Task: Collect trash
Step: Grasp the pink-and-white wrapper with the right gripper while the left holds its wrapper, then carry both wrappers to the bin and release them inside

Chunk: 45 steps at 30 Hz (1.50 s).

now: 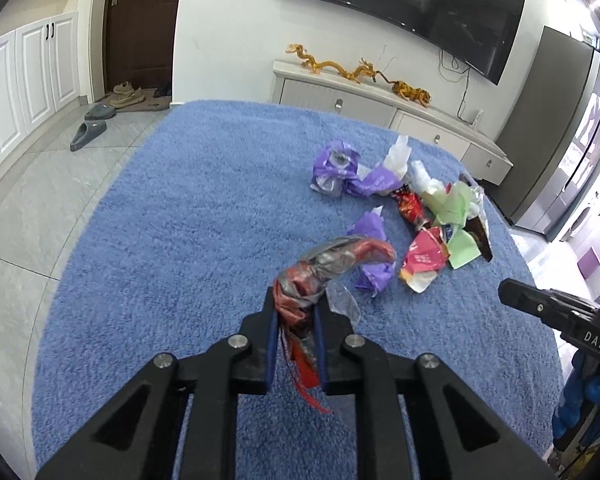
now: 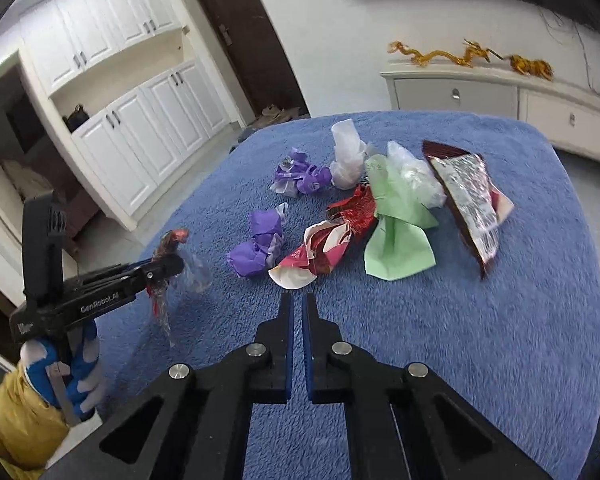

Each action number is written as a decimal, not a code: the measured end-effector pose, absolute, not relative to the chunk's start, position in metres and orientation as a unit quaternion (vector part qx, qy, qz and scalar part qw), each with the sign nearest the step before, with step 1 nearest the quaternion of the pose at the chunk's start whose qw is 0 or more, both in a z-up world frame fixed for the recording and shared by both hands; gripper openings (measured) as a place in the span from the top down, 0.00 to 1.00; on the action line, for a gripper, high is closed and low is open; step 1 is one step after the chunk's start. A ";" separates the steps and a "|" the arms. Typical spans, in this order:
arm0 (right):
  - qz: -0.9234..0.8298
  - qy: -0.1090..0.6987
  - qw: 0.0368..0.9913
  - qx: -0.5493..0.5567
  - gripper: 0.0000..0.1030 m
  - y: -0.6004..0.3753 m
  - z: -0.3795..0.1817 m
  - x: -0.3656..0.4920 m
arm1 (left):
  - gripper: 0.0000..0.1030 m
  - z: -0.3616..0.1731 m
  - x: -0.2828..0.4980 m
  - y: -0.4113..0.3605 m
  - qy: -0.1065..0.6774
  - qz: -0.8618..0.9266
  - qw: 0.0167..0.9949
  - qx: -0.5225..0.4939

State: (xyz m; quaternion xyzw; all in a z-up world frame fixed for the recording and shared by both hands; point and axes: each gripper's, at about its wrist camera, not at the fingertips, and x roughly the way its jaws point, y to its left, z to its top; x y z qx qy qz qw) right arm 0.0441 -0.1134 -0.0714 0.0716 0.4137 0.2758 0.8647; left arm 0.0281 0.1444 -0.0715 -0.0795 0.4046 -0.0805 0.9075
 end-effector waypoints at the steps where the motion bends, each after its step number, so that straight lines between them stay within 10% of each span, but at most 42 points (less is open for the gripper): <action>1: 0.278 0.412 0.864 0.080 0.95 -0.116 -0.070 0.044 | 0.86 -0.070 0.026 0.146 0.403 -0.079 0.908 -0.082; 5: 0.280 0.412 0.863 0.088 0.89 -0.109 -0.064 0.046 | 0.86 -0.063 0.019 0.154 0.397 -0.077 0.909 -0.098; 9: 0.272 0.415 0.860 0.115 0.52 -0.107 -0.069 0.060 | 0.86 -0.065 0.016 0.159 0.398 -0.080 0.908 -0.104; 25: 0.247 0.460 0.833 0.182 0.52 -0.104 -0.116 0.124 | 0.86 -0.094 0.039 0.178 0.418 -0.068 0.896 -0.134; 30: 0.250 0.452 0.841 0.162 0.74 -0.103 -0.116 0.122 | 0.86 -0.098 0.043 0.176 0.422 -0.061 0.895 -0.130; 45: 0.295 0.381 0.856 0.188 0.76 -0.146 -0.069 0.048 | 0.86 -0.048 0.015 0.161 0.381 -0.075 0.914 -0.116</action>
